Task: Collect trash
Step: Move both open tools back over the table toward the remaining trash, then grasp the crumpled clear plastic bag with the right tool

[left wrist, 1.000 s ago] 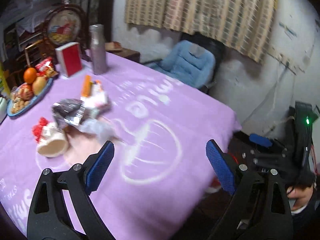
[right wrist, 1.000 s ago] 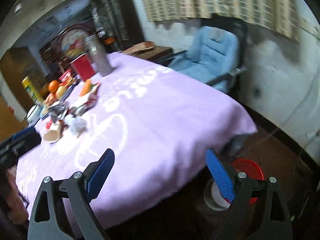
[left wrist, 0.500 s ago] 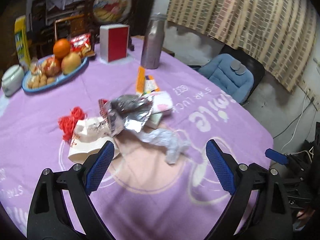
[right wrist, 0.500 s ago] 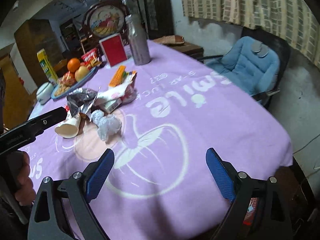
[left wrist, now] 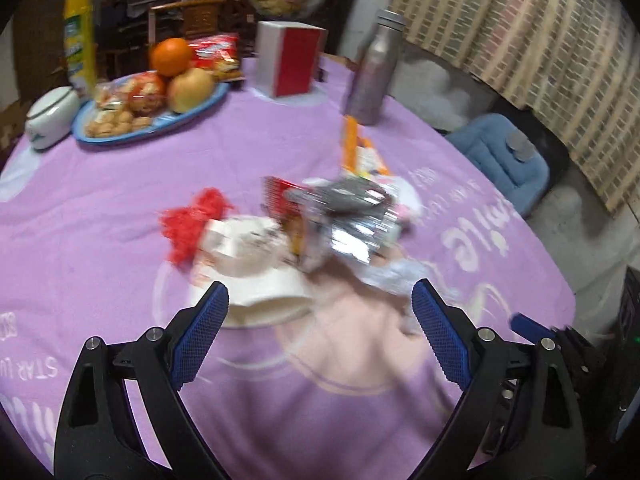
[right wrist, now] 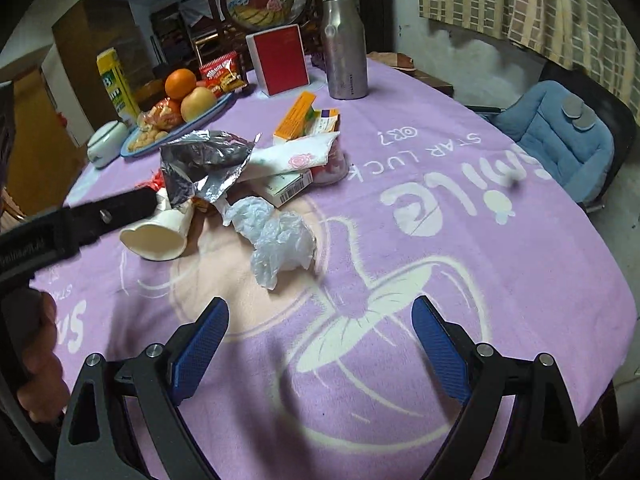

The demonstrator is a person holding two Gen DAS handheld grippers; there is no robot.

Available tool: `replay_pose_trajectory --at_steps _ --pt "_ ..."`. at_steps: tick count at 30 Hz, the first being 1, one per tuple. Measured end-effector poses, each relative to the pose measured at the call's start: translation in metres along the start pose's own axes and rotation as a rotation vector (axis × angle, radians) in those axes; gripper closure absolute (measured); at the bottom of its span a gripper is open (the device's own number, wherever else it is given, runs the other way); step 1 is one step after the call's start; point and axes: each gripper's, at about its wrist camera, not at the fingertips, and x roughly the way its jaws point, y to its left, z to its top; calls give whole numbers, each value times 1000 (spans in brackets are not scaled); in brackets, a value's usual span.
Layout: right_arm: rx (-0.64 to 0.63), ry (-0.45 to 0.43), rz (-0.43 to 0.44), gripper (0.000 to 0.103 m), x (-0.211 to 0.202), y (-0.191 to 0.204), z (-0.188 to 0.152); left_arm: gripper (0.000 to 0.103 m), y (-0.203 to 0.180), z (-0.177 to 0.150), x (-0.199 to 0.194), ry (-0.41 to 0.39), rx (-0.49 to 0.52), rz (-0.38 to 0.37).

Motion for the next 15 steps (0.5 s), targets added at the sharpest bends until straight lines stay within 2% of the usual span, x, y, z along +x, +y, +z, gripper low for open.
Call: replay_pose_trajectory --at_steps 4,10,11,13,15 --pt "-20 6 -1 12 6 6 7 13 27 5 0 19 -101 -21" --pt "-86 48 3 13 33 26 20 13 41 7 -2 23 -140 -3" --pt "-94 67 13 15 39 31 23 13 43 8 -2 22 -150 -2" --pt "-109 98 35 25 49 37 27 13 49 10 -1 23 -173 1" --pt "-123 126 49 30 60 44 31 13 54 10 -1 28 -195 -1"
